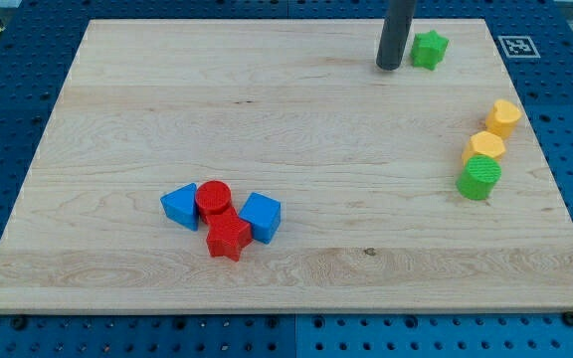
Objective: Move the green star to the top right
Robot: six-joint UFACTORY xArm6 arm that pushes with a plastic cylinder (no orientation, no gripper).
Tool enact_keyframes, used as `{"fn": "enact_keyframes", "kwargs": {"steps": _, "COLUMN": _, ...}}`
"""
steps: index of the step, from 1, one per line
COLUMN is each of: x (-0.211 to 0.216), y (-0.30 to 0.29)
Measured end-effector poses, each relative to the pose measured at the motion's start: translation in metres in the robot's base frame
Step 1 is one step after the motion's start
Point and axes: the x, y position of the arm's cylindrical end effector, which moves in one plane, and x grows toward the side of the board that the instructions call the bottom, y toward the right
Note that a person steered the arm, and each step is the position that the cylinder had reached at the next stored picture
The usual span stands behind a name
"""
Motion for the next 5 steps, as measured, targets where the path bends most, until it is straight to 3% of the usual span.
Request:
{"fn": "enact_keyframes", "kwargs": {"steps": 3, "x": -0.005, "y": 0.061}}
{"fn": "enact_keyframes", "kwargs": {"steps": 5, "x": -0.039, "y": 0.074}}
